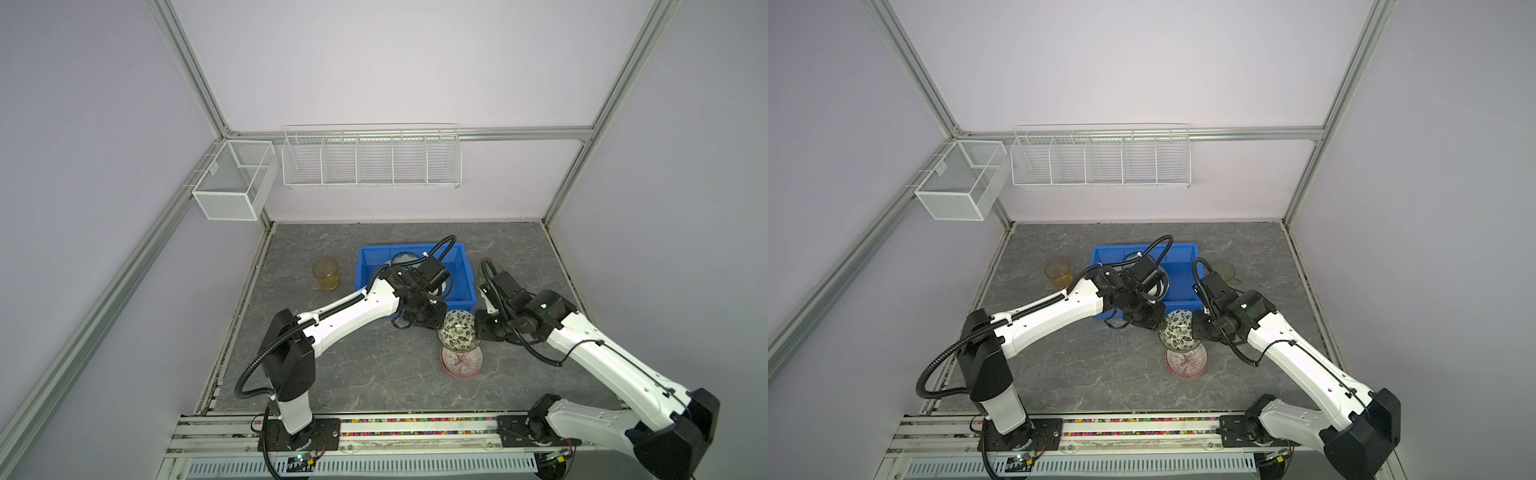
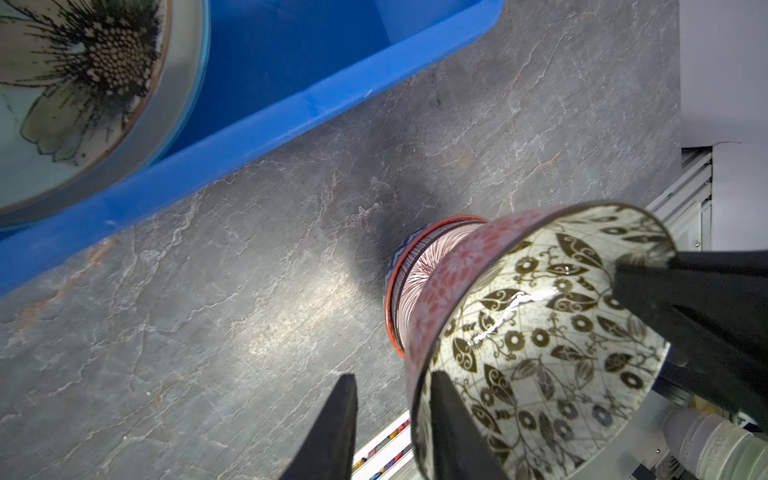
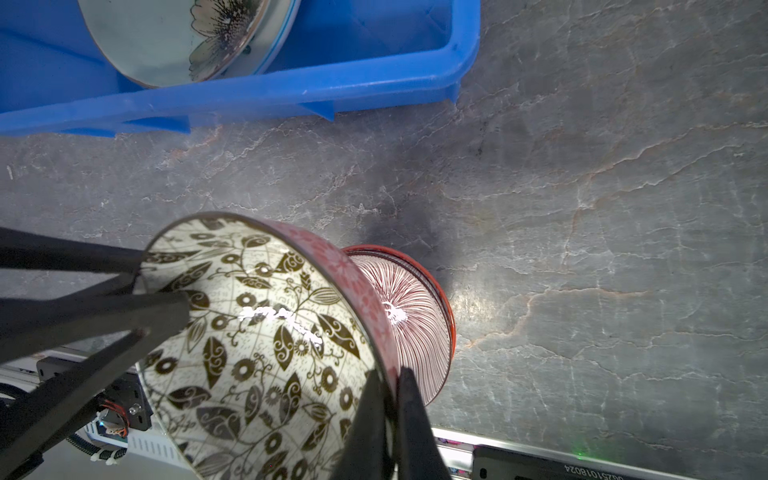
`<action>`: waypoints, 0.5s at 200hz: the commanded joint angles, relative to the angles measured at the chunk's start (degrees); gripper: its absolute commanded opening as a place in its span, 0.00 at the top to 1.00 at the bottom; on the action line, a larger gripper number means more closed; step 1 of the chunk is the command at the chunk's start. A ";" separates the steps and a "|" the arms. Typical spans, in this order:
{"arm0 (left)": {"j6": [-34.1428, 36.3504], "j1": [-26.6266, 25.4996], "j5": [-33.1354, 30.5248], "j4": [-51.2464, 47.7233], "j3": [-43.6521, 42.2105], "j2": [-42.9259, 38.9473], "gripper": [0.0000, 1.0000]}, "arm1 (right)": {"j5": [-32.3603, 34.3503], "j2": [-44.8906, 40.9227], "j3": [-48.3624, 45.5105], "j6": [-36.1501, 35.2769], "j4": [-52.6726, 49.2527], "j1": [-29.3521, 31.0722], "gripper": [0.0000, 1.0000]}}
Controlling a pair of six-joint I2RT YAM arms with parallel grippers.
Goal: Place the mixed dishes into the plastic bin
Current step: 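Tilt the leaf-print bowl up with the right gripper while left grasps its rim, then lift the leaf-print bowl off the red-striped bowl with left gripper while right releases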
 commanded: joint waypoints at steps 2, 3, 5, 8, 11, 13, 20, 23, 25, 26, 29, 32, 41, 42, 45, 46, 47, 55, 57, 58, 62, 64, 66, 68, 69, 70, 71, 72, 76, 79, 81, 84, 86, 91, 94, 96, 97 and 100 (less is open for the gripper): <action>0.12 -0.22 0.50 -0.34 0.58 0.61 0.72 | -1.24 0.17 1.13 -0.46 2.14 -0.29 0.93; 0.08 -0.22 0.46 -0.34 0.61 0.58 0.72 | -1.26 0.18 1.14 -0.45 2.12 -0.27 0.93; 0.09 -0.22 0.49 -0.34 0.57 0.58 0.72 | -1.28 0.18 1.19 -0.47 2.14 -0.33 0.93; 0.12 -0.22 0.50 -0.22 0.60 0.63 0.72 | -1.40 0.26 1.21 -0.52 2.20 -0.32 0.93; 0.12 -0.22 0.49 -0.23 0.53 0.61 0.73 | -1.50 0.31 1.30 -0.53 2.31 -0.32 0.93; 0.08 -0.22 0.50 -0.22 0.52 0.59 0.73 | -1.54 0.33 1.32 -0.51 2.39 -0.27 0.93; 0.12 -0.22 0.58 -0.15 0.47 0.62 0.74 | -1.92 0.41 1.28 -0.42 2.69 -0.30 0.93; 0.11 -0.22 0.59 -0.16 0.49 0.63 0.74 | -1.98 0.49 1.24 -0.39 2.85 -0.27 0.93; 0.12 -0.22 0.55 -0.10 0.47 0.64 0.75 | -2.15 0.52 1.24 -0.41 2.92 -0.28 0.93; 0.12 -0.22 0.57 -0.09 0.47 0.59 0.75 | -2.20 0.53 1.24 -0.43 2.95 -0.27 0.93; 0.12 -0.22 0.59 -0.11 0.46 0.62 0.75 | -2.29 0.58 1.24 -0.37 3.05 -0.30 0.93; 0.12 -0.20 0.59 -0.16 0.52 0.65 0.76 | -2.32 0.66 1.24 -0.32 3.14 -0.27 0.93; 0.08 -0.22 0.52 -0.05 0.51 0.55 0.77 | -2.48 0.86 1.24 -0.26 3.43 -0.28 0.93; 0.10 -0.22 0.51 -0.06 0.53 0.59 0.77 | -2.55 0.87 1.24 -0.22 3.42 -0.27 0.93; 0.12 -0.22 0.57 -0.02 0.55 0.60 0.78 | -2.59 0.95 1.16 -0.18 3.41 -0.32 0.93; 0.12 -0.22 0.54 -0.01 0.51 0.57 0.78 | -2.60 0.96 1.15 -0.18 3.41 -0.33 0.93; 0.12 -0.22 0.52 -0.04 0.49 0.61 0.78 | -2.65 0.97 1.15 -0.18 3.41 -0.29 0.93; 0.12 -0.22 0.49 -0.06 0.52 0.64 0.79 | -2.96 1.06 1.06 -0.03 3.41 -0.25 0.93; 0.12 -0.22 0.45 -0.07 0.48 0.64 0.79 | -3.07 1.06 1.06 -0.08 3.39 -0.28 0.93; 0.12 -0.22 0.48 -0.03 0.51 0.68 0.79 | -3.06 1.06 1.02 -0.09 3.40 -0.22 0.93; 0.07 -0.22 0.47 -0.07 0.51 0.64 0.80 | -3.18 1.13 0.98 -0.03 3.40 -0.21 0.93; 0.11 -0.22 0.49 -0.05 0.52 0.70 0.80 | -3.21 1.17 0.97 0.01 3.41 -0.24 0.93; 0.12 -0.22 0.50 -0.03 0.54 0.72 0.80 | -3.22 1.16 0.97 0.00 4.73 -0.25 0.93; 0.12 -0.22 0.50 -0.04 0.53 0.72 0.81 | -3.22 1.13 0.97 0.04 5.11 -0.21 0.93; 0.08 -0.22 0.46 -0.06 0.50 0.77 0.81 | -3.22 1.14 0.97 0.06 5.14 -0.23 0.93; 0.14 -0.22 0.48 -0.07 0.48 0.79 0.81 | -3.22 1.19 0.97 0.07 5.20 -0.20 0.93; 0.09 -0.22 0.49 -0.07 0.47 0.76 0.81 | -3.18 1.21 0.97 0.08 5.23 -0.23 0.93; 0.11 -0.22 0.50 -0.08 0.51 0.78 0.81 | -3.20 1.23 0.97 0.03 5.24 -0.24 0.93; 0.16 -0.22 0.47 -0.10 0.54 0.85 0.82 | -3.31 1.24 0.97 0.01 5.32 -0.20 0.93; 0.16 -0.22 0.48 -0.16 0.63 0.89 0.83 | -3.31 1.23 1.02 0.01 5.30 -0.22 0.93; 0.20 -0.22 0.50 -0.12 0.53 0.90 0.83 | -3.31 1.24 1.05 0.02 5.34 -0.22 0.93; 0.21 -0.22 0.46 -0.12 0.60 0.83 0.83 | -3.27 1.24 1.06 0.05 5.36 -0.25 0.93; 0.17 -0.22 0.45 -0.13 0.59 0.82 0.84 | -3.28 1.24 1.06 0.01 5.42 -0.23 0.93; 0.21 -0.27 0.39 -0.11 0.59 0.84 0.85 | -3.31 1.24 1.06 -0.01 5.38 -0.17 0.93; 0.21 -0.23 0.38 -0.14 0.56 0.86 0.85 | -3.31 1.24 1.08 0.05 5.42 -0.22 0.93; 0.19 -0.22 0.36 -0.16 0.62 0.96 0.86 | -3.31 1.24 1.13 0.07 5.43 -0.23 0.93; 0.20 -0.22 0.39 -0.12 0.63 0.93 0.86 | -3.31 1.24 1.14 0.08 5.39 -0.24 0.93; 0.18 -0.22 0.38 -0.15 0.62 0.94 0.87 | -3.31 1.24 1.15 0.03 5.39 -0.25 0.93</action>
